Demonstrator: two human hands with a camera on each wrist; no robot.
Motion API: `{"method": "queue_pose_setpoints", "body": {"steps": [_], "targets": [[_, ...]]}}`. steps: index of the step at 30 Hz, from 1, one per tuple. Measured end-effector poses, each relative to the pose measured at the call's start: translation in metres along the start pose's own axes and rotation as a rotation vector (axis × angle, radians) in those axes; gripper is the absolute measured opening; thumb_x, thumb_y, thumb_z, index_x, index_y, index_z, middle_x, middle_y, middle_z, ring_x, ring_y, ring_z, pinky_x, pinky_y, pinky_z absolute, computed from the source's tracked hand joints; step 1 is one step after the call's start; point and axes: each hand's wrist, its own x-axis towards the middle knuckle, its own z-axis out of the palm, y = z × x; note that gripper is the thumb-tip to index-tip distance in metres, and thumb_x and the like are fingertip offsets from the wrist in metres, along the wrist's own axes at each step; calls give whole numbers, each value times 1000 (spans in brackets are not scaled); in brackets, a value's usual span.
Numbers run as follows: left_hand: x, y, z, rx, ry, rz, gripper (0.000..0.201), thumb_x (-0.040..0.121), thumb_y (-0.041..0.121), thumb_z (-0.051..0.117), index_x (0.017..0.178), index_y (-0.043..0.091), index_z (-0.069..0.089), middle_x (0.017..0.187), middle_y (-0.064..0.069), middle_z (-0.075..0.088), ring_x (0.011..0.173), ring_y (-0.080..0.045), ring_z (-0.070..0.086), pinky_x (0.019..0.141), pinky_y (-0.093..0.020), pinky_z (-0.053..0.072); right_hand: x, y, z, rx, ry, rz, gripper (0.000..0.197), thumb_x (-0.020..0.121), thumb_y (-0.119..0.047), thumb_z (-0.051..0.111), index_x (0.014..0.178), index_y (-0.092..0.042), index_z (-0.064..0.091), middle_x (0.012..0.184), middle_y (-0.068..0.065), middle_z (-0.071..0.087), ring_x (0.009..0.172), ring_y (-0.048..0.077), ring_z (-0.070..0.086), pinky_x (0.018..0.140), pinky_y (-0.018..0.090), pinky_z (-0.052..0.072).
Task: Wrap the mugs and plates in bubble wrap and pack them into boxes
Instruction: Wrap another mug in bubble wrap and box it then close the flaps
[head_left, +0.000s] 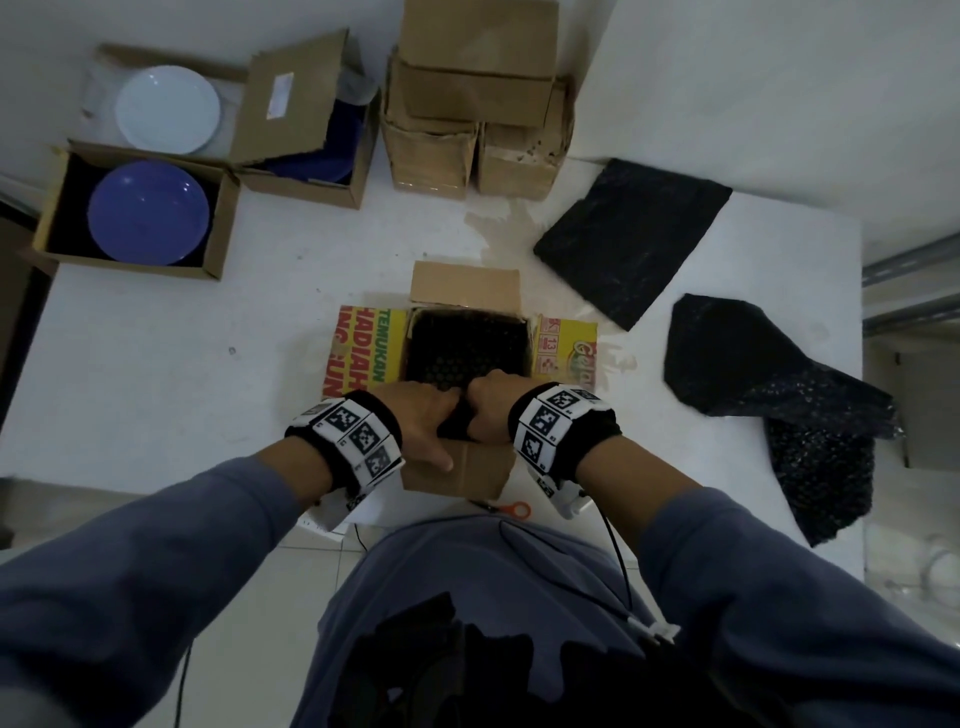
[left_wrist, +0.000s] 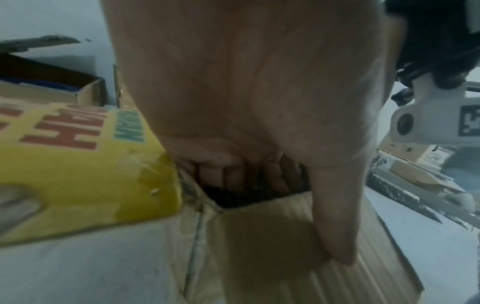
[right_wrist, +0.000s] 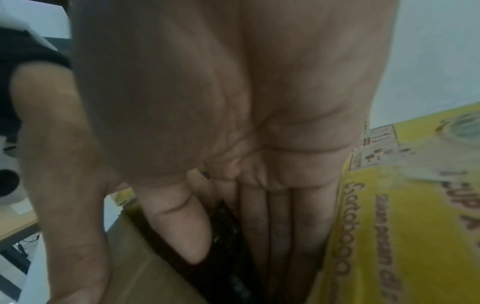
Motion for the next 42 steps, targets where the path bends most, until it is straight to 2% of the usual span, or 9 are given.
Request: {"method": "queue_pose_setpoints", "body": {"steps": [8, 12, 21, 25, 30, 32, 37, 40, 42], "targets": [[-2, 17, -2, 98, 82, -10, 37, 80, 45, 72, 67, 23, 45, 67, 4, 50, 64, -18, 54, 59, -31, 46, 5, -6, 6, -20, -88, 21, 29, 92, -45, 54, 84, -17, 57, 82, 6, 57, 67, 21, 58, 61, 31, 51], [-1, 16, 7, 92, -8, -33, 36, 82, 51, 70, 88, 20, 52, 81, 1, 55, 75, -20, 57, 64, -31, 44, 3, -4, 16, -59, -151, 2, 30, 78, -49, 66, 76, -19, 67, 77, 4, 64, 61, 21, 58, 57, 31, 51], [1, 10, 29, 236, 106, -32, 33, 93, 38, 58, 115, 14, 62, 119, -7, 57, 105, -26, 56, 81, -34, 40, -3, 0, 26, -253, -46, -42, 13, 89, -26, 60, 91, -15, 55, 79, 4, 48, 64, 21, 47, 59, 31, 33], [4, 20, 26, 338, 101, -131, 15, 94, 17, 52, 104, 17, 63, 110, -4, 66, 101, -23, 62, 81, -32, 38, -5, 0, 29, -221, -75, -16, 13, 93, -25, 52, 84, -15, 53, 80, 5, 52, 64, 20, 46, 62, 32, 35], [0, 17, 15, 544, 177, -192, 20, 95, 17, 50, 110, 23, 61, 109, -1, 64, 113, -25, 52, 105, -39, 31, -1, -11, 22, -63, -226, -15, 41, 96, -42, 54, 120, -9, 54, 100, 5, 49, 84, 23, 53, 74, 36, 51], [-5, 7, 12, 552, 285, -169, 22, 94, 14, 50, 109, 22, 63, 107, -2, 64, 110, -27, 52, 108, -40, 30, -3, -15, 16, -24, -117, -51, 38, 92, -49, 57, 102, -13, 56, 91, 3, 49, 78, 23, 54, 71, 36, 52], [-20, -8, 23, 548, 610, 41, 31, 78, 6, 67, 104, 22, 65, 101, -7, 59, 89, -28, 54, 76, -40, 42, -25, 0, -13, -152, 167, -33, 29, 88, -29, 60, 65, -16, 47, 67, 5, 52, 55, 23, 49, 50, 29, 39], [-26, -16, 24, 535, 697, 114, 20, 73, 4, 74, 79, 22, 68, 87, -6, 55, 79, -28, 50, 66, -39, 38, -34, 14, -12, -226, 181, 20, 5, 89, -13, 59, 91, -15, 63, 98, 11, 60, 78, 30, 59, 68, 36, 50], [-26, -22, 13, 505, 754, 89, 13, 70, 7, 72, 68, 19, 68, 85, -8, 53, 80, -28, 49, 64, -39, 35, -34, 15, 0, -140, 156, 0, 24, 91, -9, 57, 113, -16, 65, 112, 13, 57, 93, 34, 60, 78, 39, 52]]}}
